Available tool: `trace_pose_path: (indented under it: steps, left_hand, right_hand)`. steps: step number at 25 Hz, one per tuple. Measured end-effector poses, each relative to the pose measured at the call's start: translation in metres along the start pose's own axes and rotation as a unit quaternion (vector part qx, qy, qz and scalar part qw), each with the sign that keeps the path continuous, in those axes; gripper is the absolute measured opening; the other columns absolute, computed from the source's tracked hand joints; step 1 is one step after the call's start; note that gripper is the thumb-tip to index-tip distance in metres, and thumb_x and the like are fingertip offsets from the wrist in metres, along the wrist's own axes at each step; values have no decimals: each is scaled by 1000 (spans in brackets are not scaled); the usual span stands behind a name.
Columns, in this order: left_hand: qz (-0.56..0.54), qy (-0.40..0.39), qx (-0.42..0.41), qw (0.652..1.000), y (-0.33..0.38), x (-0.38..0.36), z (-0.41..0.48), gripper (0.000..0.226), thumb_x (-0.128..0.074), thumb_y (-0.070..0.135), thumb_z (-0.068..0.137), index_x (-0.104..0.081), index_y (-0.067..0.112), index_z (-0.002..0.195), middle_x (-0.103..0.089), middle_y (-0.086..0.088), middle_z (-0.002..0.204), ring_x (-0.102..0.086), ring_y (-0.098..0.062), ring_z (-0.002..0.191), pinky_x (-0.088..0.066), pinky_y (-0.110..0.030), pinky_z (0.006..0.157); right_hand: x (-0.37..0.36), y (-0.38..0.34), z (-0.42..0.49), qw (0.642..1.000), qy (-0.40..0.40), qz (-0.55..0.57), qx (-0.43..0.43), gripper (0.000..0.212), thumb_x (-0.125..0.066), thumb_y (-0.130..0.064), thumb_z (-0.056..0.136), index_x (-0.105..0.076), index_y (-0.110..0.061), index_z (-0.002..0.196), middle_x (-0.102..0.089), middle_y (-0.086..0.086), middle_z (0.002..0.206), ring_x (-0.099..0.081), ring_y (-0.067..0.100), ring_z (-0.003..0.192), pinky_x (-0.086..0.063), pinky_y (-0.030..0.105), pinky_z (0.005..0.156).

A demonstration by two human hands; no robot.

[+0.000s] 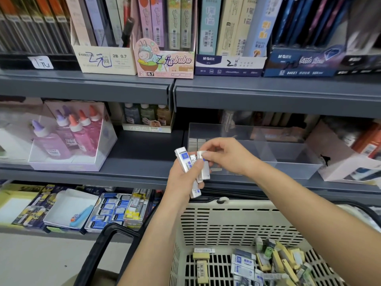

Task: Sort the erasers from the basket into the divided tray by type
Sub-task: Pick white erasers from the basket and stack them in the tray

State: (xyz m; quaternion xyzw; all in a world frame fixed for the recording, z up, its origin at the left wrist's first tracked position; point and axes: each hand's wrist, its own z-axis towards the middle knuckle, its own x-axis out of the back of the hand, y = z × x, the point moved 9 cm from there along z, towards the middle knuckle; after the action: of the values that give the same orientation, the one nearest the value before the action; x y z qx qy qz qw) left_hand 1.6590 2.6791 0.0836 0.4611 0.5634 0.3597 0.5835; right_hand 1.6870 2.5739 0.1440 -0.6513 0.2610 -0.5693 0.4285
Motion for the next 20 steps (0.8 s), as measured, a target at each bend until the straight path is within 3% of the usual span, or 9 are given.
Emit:
trace_pose_path:
  steps: [3, 6, 10, 15, 17, 20]
  left_hand:
    - [13, 40, 8, 999, -1, 8, 0, 20, -54, 27, 94, -55, 12, 107, -65, -6, 83, -52, -12, 51, -44, -23, 46]
    - [8, 70, 3, 997, 1, 15, 0, 11, -52, 27, 95, -54, 19, 102, -69, -4, 90, -66, -13, 66, -43, -22, 44]
    - [4, 38, 26, 999, -3, 8, 0, 15, -53, 27, 95, -52, 16, 106, -70, -5, 96, -71, -17, 78, -42, -21, 43]
    - [-22, 32, 19, 999, -3, 9, 1, 14, -60, 18, 91, -52, 14, 102, -70, -2, 84, -67, -13, 69, -40, -20, 42]
    - [-9, 38, 0, 999, 0, 9, 2, 15, -61, 12, 89, -51, 15, 99, -68, 3, 77, -64, -10, 67, -39, -20, 42]
    - [7, 29, -22, 999, 4, 5, 1, 15, -59, 11, 90, -50, 17, 100, -68, 3, 81, -62, -11, 70, -39, -21, 43]
  right_hand:
    - [13, 6, 0, 998, 21, 54, -31, 9, -63, -10, 86, -61, -17, 80, -67, -9, 58, -62, 0, 56, -48, 14, 51]
    - [27, 14, 0, 995, 47, 73, -55, 7, -64, -10, 85, -61, -15, 81, -68, -6, 59, -65, 3, 57, -51, 16, 53]
    - [29, 14, -1, 993, 49, 88, -57, 4, -64, -11, 86, -62, -13, 84, -70, -4, 63, -67, 5, 60, -52, 15, 55]
    - [25, 8, -4, 991, 35, 121, -42, 5, -60, -15, 88, -66, -17, 89, -71, 1, 76, -69, 7, 67, -56, 16, 62]
    - [27, 9, -6, 993, 42, 101, -53, 12, -61, -21, 88, -67, -13, 95, -71, -2, 75, -69, 7, 66, -55, 16, 59]
    - [31, 13, -7, 989, 54, 107, -83, 10, -66, -13, 84, -64, -8, 92, -72, 2, 73, -69, 7, 62, -54, 14, 55]
